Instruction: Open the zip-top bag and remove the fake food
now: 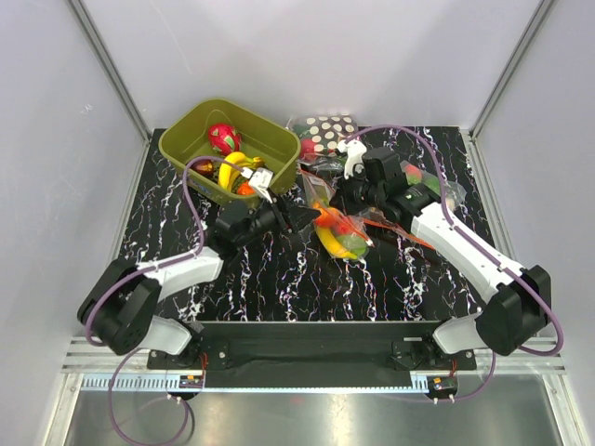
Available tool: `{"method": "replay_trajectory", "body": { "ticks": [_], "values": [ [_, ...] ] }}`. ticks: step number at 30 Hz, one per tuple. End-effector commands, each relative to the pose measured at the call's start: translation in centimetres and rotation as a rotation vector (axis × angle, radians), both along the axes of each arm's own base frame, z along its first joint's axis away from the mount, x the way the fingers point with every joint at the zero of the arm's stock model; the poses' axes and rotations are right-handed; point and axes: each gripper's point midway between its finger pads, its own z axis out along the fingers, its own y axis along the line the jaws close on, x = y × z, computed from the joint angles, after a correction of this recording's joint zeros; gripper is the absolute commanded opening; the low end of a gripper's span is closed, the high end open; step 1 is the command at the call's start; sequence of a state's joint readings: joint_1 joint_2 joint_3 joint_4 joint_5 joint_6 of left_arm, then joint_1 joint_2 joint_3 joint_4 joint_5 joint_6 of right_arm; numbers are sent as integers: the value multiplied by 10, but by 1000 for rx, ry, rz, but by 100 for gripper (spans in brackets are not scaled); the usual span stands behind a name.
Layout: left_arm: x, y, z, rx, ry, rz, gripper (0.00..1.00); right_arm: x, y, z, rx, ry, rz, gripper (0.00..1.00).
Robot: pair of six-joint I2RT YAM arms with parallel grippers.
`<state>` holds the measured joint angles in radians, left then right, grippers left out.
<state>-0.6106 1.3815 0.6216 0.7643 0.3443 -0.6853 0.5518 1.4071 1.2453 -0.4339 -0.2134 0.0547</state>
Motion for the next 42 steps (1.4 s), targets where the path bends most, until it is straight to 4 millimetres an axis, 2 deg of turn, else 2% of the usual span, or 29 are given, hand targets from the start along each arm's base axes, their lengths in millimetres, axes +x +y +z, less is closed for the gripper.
{"method": "replay_trajectory", "body": {
  "ticks": [1,12,16,18,19,21,23,26,27,29,30,31,32,35,36,37,38,39,42],
  "values": [
    [9,-10,39,-108,-88,-4,70,-3,12,16,75,-34,45,0],
    [19,-16,39,-174,-51,4,74,-14,24,7,108,5,123,0],
    [21,-20,35,-177,-32,-1,73,-17,24,5,115,16,126,0],
    [20,-21,31,-174,-16,-14,67,-16,23,5,113,12,118,0],
    [18,-21,27,-168,-4,-19,59,-16,22,6,112,5,112,0],
    [17,-21,24,-165,10,-22,50,-13,18,6,100,-4,89,0],
    [14,-20,18,-151,33,-25,25,-11,15,9,96,-16,64,0],
    [11,-18,6,-107,91,-23,0,-2,5,13,67,-44,-5,0],
    [9,-16,9,-99,90,-22,0,4,-3,12,42,-57,-52,0],
    [5,-12,-1,-43,121,-19,0,9,-12,19,17,-91,-97,0],
    [2,-9,10,-38,102,-15,0,14,-21,21,-7,-111,-146,0],
    [1,-4,-2,12,143,10,0,16,-25,24,-19,-128,-163,0],
    [1,1,-2,48,127,22,0,21,-33,27,-40,-148,-205,0],
    [0,16,2,139,115,76,0,26,-44,36,-62,-185,-263,0],
    [1,19,8,154,100,88,0,27,-47,39,-64,-194,-279,0],
    [0,25,4,193,122,108,0,28,-49,41,-69,-202,-292,0],
    [-1,29,10,212,97,114,0,31,-55,43,-81,-211,-324,0],
    [-5,34,4,251,118,117,0,32,-58,45,-85,-219,-342,0],
    [-7,38,12,294,99,115,0,36,-69,48,-106,-235,-407,0]
  ]
}}
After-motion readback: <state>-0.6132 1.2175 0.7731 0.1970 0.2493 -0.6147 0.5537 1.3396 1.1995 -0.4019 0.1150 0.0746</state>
